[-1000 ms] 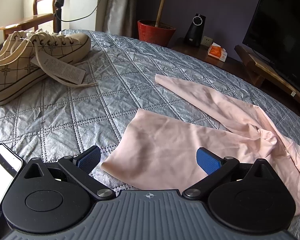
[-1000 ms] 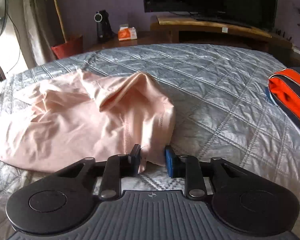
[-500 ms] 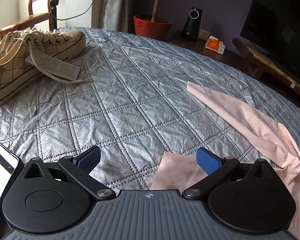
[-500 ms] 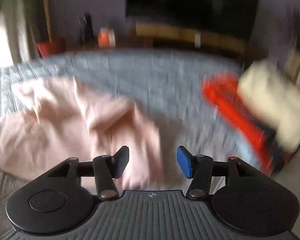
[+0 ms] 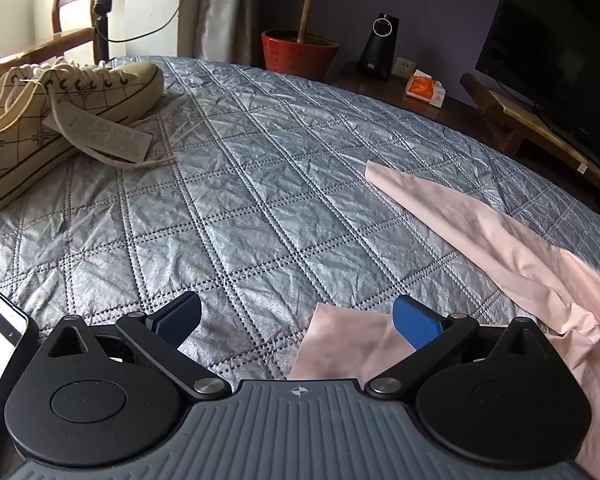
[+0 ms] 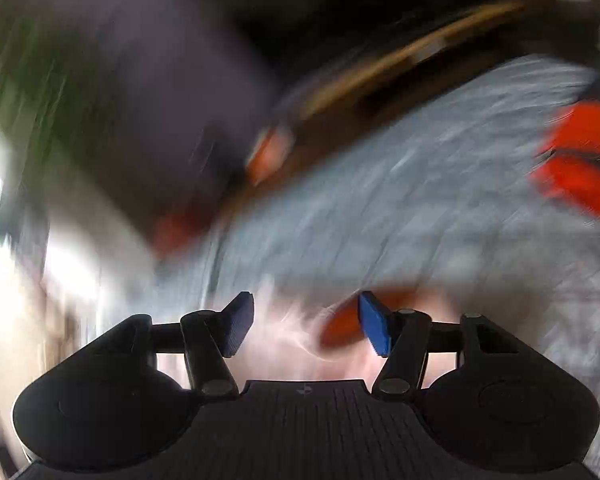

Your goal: Fold clothes

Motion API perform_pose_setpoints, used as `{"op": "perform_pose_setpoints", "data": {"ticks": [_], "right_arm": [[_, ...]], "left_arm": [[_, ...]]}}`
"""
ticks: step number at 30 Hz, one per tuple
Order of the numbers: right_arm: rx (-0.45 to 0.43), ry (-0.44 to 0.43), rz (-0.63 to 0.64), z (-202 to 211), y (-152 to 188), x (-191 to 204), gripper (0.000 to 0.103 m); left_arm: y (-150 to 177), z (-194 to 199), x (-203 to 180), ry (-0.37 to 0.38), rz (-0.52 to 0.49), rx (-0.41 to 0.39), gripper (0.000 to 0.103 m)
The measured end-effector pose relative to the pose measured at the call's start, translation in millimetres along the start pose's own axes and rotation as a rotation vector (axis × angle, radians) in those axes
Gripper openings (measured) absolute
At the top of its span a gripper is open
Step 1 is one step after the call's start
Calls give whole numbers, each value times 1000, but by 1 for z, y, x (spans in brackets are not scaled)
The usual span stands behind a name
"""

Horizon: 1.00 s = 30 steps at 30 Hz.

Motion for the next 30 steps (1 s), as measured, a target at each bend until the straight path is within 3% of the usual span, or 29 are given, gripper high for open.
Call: {"op": "perform_pose_setpoints", "data": {"ticks": [1, 4, 8, 12, 18, 23, 27, 30], "right_arm": [[5, 26, -4, 0, -6, 1, 83], [97, 82, 250, -3, 9, 35, 84], [190, 81, 555, -10, 62, 86, 92], [233, 68, 762, -36, 88, 135, 87], [275, 56, 829, -91, 64, 181, 85], [351, 134, 954, -136, 86, 208, 85], [393, 107, 963, -166, 98, 213, 85], [369, 245, 995, -185, 96, 209, 75]], "left_arm": [[0, 0, 0, 0, 0, 1, 103], [-2, 0, 1, -7, 10, -1, 103], [-4, 6, 10, -55, 44, -42, 103], [-6, 5, 18, -95, 63, -36, 103], [-10, 6, 27, -120, 104, -30, 103], [-13, 4, 41, -128, 159, -13, 103], [-14, 1, 45, -108, 179, 4, 103], [-14, 0, 42, -108, 165, 8, 103]]}}
Point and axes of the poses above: each gripper's, at about its wrist camera, not at the fingertips, and z roughly against the way its jaws point, x to its left, y to its underside, the point moved 1 cm from there along -z, roughly the way its jaws point, and after that the axes turned 12 degrees about x, right-handed, at the moved point
